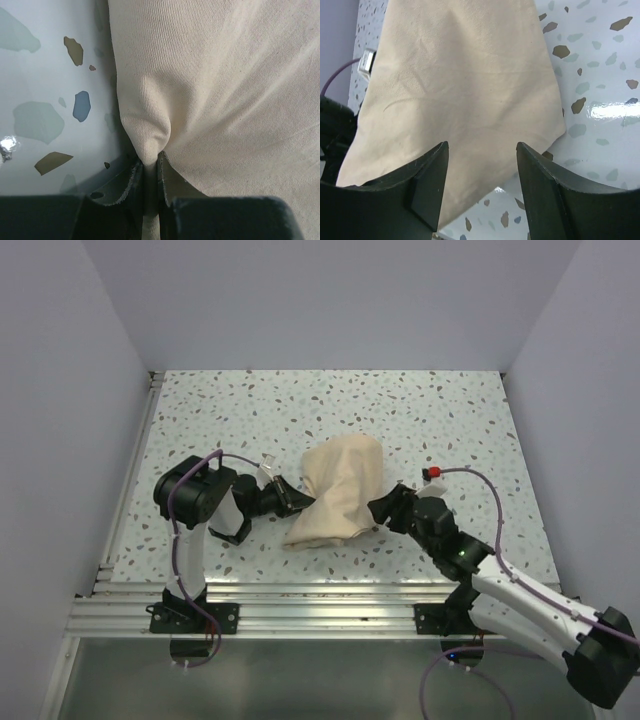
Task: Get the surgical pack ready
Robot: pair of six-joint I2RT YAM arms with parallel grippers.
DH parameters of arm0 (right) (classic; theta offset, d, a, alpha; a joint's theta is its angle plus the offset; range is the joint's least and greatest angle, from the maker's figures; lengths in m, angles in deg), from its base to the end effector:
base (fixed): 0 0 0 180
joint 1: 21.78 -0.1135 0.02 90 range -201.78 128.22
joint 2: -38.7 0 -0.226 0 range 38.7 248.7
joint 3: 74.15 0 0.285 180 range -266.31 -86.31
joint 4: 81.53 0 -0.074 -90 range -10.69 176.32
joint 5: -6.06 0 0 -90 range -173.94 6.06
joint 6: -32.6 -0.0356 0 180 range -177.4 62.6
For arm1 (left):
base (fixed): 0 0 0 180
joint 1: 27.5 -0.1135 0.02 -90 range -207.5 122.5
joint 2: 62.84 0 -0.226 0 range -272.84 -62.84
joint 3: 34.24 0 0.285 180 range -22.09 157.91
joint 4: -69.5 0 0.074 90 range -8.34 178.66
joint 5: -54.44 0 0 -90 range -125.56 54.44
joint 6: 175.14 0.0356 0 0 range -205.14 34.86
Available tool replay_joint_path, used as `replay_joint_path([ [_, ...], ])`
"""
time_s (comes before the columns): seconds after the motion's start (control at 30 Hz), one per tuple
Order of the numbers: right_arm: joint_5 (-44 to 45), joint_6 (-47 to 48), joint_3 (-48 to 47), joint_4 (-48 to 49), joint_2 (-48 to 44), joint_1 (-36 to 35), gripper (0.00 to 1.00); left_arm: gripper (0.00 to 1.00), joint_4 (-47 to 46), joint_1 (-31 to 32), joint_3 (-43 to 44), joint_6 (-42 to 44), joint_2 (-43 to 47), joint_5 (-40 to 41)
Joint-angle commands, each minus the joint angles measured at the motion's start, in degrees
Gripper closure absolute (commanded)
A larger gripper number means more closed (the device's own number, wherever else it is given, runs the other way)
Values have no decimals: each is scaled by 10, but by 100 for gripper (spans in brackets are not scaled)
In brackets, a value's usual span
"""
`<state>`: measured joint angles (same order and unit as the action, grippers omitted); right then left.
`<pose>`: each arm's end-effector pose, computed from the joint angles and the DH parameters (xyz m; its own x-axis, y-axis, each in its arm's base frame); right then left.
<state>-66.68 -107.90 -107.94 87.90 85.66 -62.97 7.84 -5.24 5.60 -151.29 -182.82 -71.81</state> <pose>0.1892 0.1515 0.1703 -0.5203 0.5239 -0.6744 -0.0363 0.7755 0.6304 0.2504 -0.1252 -0.0041 -0.8727 -0.4398 -0.2121 0.0651 0.3257 -0.9432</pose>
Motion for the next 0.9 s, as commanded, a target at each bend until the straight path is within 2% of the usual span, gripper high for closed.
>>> replay_joint_path([
  [0.0,-51,73,-34,-105,-53,-1,39,100,105,9,-12,60,-27,17],
  [0.2,-151,163,-82,-142,-107,-3,40,100,106,9,-13,61,-26,17],
  [0.33,-223,176,-126,-146,-76,-5,42,100,105,9,-14,61,-26,19],
  [0.47,-235,182,-148,-148,-44,-32,37,100,107,9,-14,61,-26,19],
  [0.67,-263,176,-144,-141,-23,-48,37,100,112,9,-14,63,-23,20],
  [0.87,-251,177,-142,-140,13,-86,61,100,112,9,-12,62,-24,17],
])
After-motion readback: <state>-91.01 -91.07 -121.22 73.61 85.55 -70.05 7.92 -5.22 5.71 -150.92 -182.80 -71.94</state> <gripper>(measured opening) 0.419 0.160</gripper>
